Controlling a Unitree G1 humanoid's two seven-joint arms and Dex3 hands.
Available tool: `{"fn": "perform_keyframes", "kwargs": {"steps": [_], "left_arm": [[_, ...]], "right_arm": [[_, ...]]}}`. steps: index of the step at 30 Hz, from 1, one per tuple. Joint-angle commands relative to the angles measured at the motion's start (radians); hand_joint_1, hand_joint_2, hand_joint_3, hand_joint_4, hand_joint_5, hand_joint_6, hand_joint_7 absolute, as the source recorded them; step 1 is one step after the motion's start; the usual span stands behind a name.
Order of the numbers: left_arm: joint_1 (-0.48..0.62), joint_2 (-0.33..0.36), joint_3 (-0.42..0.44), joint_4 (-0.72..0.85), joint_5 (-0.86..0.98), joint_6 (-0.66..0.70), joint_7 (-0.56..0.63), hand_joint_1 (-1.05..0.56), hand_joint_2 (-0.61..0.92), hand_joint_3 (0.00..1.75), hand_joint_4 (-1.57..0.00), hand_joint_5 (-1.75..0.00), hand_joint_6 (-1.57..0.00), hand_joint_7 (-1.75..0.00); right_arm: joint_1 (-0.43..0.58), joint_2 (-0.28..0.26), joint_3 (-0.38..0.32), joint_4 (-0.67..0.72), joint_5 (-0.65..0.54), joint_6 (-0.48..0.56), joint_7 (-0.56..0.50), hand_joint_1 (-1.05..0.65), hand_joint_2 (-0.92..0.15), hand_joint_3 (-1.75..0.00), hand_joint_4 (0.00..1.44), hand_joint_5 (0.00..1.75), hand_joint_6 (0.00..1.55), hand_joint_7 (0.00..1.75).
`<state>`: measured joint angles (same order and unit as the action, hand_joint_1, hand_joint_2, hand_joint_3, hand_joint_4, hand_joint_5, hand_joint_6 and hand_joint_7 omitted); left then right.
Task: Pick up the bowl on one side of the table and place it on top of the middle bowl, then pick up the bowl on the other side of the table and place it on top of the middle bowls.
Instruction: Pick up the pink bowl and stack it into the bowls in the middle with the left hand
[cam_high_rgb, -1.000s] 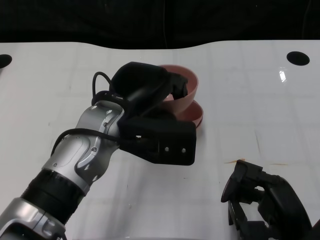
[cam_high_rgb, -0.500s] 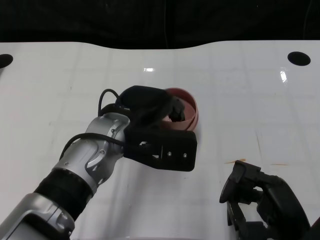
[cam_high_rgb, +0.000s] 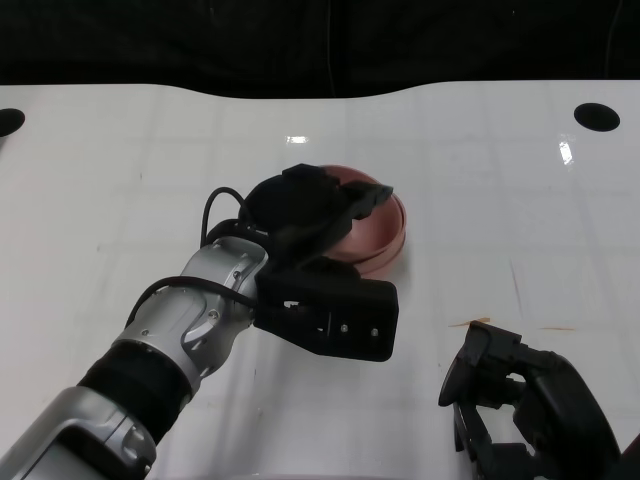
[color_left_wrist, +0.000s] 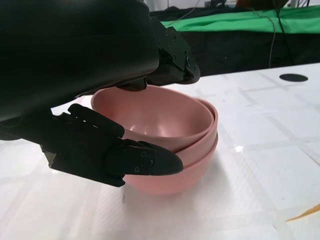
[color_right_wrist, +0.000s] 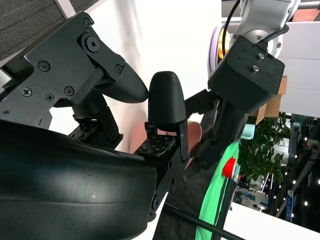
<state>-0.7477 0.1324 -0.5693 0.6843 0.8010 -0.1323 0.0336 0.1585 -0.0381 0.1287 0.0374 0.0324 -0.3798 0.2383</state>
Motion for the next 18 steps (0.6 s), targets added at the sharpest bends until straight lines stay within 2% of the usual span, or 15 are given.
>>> {"fn": "perform_keyframes", "kwargs": {"steps": [1,10,15,18], "left_arm": [[0.001,0.022,-0.001,-0.026,0.005,-0.001,0.011,-0.58,0.92,0.35,0.0,-0.23,-0.18,0.0],[0.069,0.071,0.027,-0.172,-0.012,-0.008,-0.012,-0.61,0.92,0.34,0.0,-0.25,-0.2,-0.01],[0.147,0.117,0.062,-0.3,-0.033,-0.031,-0.006,-0.6,0.92,0.32,0.0,-0.33,-0.22,-0.02],[0.2,0.144,0.098,-0.374,-0.066,-0.072,0.007,-0.57,0.92,0.29,0.0,-0.46,-0.26,-0.04]], "right_arm": [[0.002,-0.009,-0.005,-0.016,0.009,0.002,0.002,-0.14,-0.38,-1.43,0.88,1.75,0.73,1.64],[0.001,-0.006,-0.008,-0.01,0.007,-0.001,0.001,-0.14,-0.38,-1.42,0.88,1.75,0.73,1.64],[0.003,-0.005,-0.007,-0.003,0.01,-0.009,0.004,-0.15,-0.37,-1.41,0.88,1.75,0.74,1.64],[0.005,-0.003,-0.006,-0.004,0.009,-0.009,0.003,-0.16,-0.37,-1.4,0.89,1.75,0.73,1.63]]}}
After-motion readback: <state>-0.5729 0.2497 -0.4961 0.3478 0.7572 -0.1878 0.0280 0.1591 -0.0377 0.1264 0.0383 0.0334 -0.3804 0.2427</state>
